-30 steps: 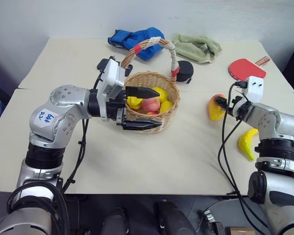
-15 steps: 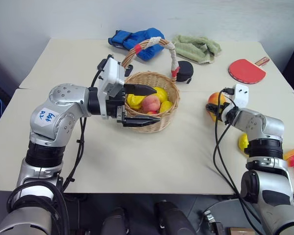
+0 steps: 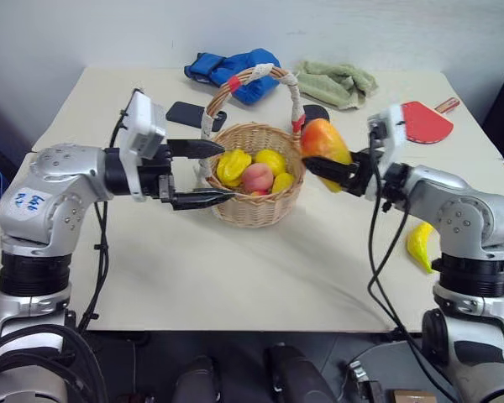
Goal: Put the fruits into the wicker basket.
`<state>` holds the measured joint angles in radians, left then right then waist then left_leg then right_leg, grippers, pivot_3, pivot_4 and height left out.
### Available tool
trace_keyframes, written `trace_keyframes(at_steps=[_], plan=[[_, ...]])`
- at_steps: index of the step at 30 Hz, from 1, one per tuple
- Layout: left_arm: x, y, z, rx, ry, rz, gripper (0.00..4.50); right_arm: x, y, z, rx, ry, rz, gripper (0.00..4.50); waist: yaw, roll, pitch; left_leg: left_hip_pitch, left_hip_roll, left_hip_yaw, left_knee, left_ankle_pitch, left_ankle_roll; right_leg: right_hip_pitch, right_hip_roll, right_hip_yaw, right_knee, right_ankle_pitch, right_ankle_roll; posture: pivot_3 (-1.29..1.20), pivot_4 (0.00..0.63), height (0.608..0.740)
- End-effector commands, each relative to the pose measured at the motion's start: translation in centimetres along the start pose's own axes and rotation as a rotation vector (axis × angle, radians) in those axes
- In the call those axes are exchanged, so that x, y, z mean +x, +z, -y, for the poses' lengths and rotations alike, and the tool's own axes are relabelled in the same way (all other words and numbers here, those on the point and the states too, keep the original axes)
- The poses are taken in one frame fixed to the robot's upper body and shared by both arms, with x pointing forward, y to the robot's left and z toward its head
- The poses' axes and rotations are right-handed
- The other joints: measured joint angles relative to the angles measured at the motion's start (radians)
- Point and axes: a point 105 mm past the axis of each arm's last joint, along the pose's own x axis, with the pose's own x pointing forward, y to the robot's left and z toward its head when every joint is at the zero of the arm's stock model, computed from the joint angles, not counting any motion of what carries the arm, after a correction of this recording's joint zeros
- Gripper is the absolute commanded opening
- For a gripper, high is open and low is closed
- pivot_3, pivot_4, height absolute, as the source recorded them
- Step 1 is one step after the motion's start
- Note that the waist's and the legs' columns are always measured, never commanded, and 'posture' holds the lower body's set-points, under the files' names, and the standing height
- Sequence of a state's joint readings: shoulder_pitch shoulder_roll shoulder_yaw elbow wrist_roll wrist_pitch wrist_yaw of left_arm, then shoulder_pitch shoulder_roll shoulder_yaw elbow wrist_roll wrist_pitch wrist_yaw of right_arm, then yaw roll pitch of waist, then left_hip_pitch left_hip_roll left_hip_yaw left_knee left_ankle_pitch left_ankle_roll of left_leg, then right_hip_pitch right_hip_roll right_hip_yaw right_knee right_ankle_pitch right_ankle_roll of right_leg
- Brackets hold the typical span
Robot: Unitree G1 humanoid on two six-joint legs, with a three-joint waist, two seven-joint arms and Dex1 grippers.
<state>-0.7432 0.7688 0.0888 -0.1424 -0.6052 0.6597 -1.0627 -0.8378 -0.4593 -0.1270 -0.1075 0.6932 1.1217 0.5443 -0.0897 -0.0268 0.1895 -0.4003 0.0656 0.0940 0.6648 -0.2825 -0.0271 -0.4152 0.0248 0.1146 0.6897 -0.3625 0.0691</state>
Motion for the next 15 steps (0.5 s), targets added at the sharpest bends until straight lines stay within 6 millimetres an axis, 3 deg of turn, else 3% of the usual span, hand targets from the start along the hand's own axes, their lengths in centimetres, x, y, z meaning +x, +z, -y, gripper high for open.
trace_keyframes(at_steps=[1, 3, 7, 8, 9, 11, 13, 15], plan=[[-0.5, 1.5, -0.4, 0.06, 0.033, 0.028, 4.5, 3.0, 0.2, -1.5, -0.051, 0.035, -0.068, 2.77, 0.0, 0.0, 0.0, 0.0, 0.0, 0.0, 0.0, 0.0, 0.0, 0.0, 0.0, 0.0, 0.0, 0.0, 0.0, 0.0, 0.15, 0.74], [-0.3, 1.7, -0.4, 0.069, 0.032, 0.037, 4.5, 5.0, 0.4, -0.8, -0.07, -0.015, -0.074, 2.77, 0.001, 0.0, 0.0, 0.0, 0.0, -0.001, 0.0, 0.0, 0.0, -0.001, 0.0, -0.001, 0.0, 0.0, 0.0, 0.0, 0.15, 0.74], [0.2, 1.8, -0.1, 0.075, 0.025, 0.048, 4.5, 6.4, 0.8, 0.4, -0.083, -0.063, -0.07, 2.77, 0.007, 0.0, 0.0, -0.004, -0.001, -0.001, 0.0, 0.0, 0.001, -0.004, -0.002, -0.001, 0.001, 0.0, 0.0, 0.0, 0.15, 0.74], [0.4, 1.8, 0.1, 0.076, 0.016, 0.052, 4.5, 6.6, 0.9, 0.7, -0.075, -0.072, -0.066, 3.49, 0.007, 0.0, 0.0, -0.005, -0.001, -0.001, 0.0, -0.001, 0.001, -0.005, -0.003, -0.002, 0.001, 0.0, 0.0, 0.0, 0.15, 0.74], [0.5, 1.8, 0.3, 0.077, 0.01, 0.055, 4.5, 6.6, 1.0, 0.8, -0.072, -0.072, -0.059, 3.76, 0.006, 0.0, 0.0, -0.005, -0.001, -0.001, 0.0, -0.001, 0.001, -0.005, -0.003, -0.003, 0.001, 0.0, 0.0, 0.0, 0.15, 0.74], [0.7, 1.7, 0.5, 0.075, 0.002, 0.058, 4.5, 6.2, 2.2, 0.1, -0.073, -0.028, -0.002, 4.37, 0.004, 0.0, 0.0, -0.006, -0.001, 0.0, 0.0, -0.001, 0.002, -0.006, -0.004, -0.003, 0.001, 0.0, 0.0, 0.0, 0.15, 0.74], [0.8, 1.7, 0.6, 0.072, 0.0, 0.061, 4.5, 5.3, 3.6, -0.8, -0.067, 0.023, 0.066, 4.44, 0.004, 0.0, 0.0, -0.006, -0.001, 0.0, -0.001, -0.001, 0.001, -0.008, -0.004, -0.003, 0.003, 0.0, 0.0, 0.0, 0.15, 0.74], [1.1, 1.6, 0.7, 0.066, -0.011, 0.071, 4.5, 3.0, 5.6, -1.4, -0.075, 0.063, 0.165, 4.44, 0.004, 0.0, 0.0, -0.007, -0.001, 0.0, -0.001, -0.001, 0.001, -0.009, -0.004, -0.003, 0.006, 0.0, 0.0, 0.0, 0.15, 0.74]])
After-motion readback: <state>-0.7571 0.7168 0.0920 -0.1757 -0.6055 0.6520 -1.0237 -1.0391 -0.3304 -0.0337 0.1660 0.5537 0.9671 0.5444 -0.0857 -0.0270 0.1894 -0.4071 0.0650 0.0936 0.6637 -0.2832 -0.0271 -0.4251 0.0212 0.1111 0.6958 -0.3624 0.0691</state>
